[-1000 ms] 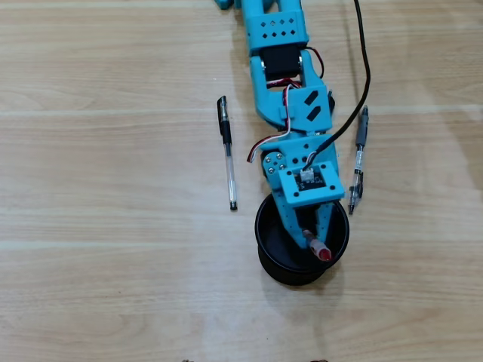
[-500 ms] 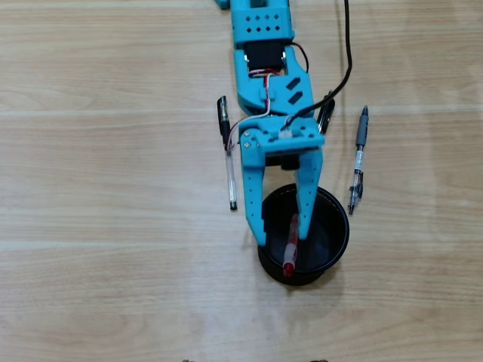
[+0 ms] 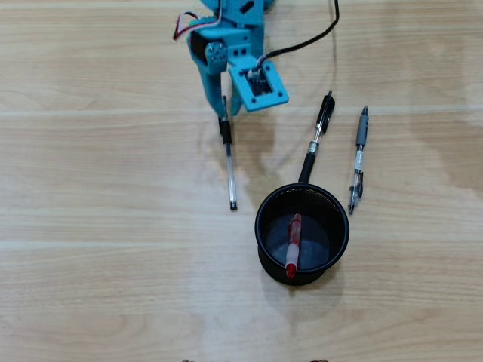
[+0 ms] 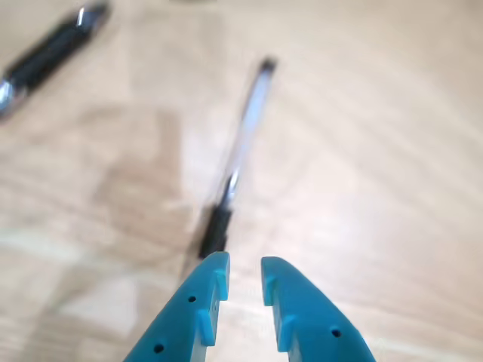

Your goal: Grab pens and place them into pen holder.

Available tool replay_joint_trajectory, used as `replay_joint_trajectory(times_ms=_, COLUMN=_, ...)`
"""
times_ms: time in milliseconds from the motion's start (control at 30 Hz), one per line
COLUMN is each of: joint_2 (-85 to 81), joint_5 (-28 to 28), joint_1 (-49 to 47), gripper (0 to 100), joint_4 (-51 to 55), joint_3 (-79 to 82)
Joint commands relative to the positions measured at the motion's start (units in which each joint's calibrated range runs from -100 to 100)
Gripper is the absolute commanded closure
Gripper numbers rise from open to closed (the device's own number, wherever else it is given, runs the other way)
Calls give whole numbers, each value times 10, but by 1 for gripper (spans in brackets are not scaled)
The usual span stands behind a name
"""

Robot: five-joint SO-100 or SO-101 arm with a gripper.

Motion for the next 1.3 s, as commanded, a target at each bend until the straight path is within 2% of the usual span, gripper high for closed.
replay_joint_trajectory(times_ms=0, joint_2=-3, joint_5=4, joint_1=3, gripper=95, joint_4=6, joint_3=1)
replay_joint_trajectory(times_ms=333, joint_2=106, joint_5=3, joint_1=-35, gripper=94, joint_4=-1, joint_3=-44)
replay_joint_trajectory(times_ms=567, joint_2=225, joint_5=7, joint_1=-35, gripper=79, joint_4=-1, joint_3=-98)
replay_joint_trajectory(times_ms=833, joint_2=317, joint_5=2, joint_1=-19, gripper=79, joint_4=-1, joint_3=-160)
replay_joint_trajectory(times_ms=1000, joint_2=375, joint_5=-38, joint_1=12, gripper=79, joint_4=3, joint_3=-171)
replay_joint_trajectory(times_ms=1133, joint_2=403, joint_5=-63, joint_1=27, gripper=84, joint_4=4, joint_3=-179)
replay_joint_trajectory(times_ms=1267, joint_2=412, joint_5=-81, joint_1=33, gripper=97, joint_4=5, joint_3=-191)
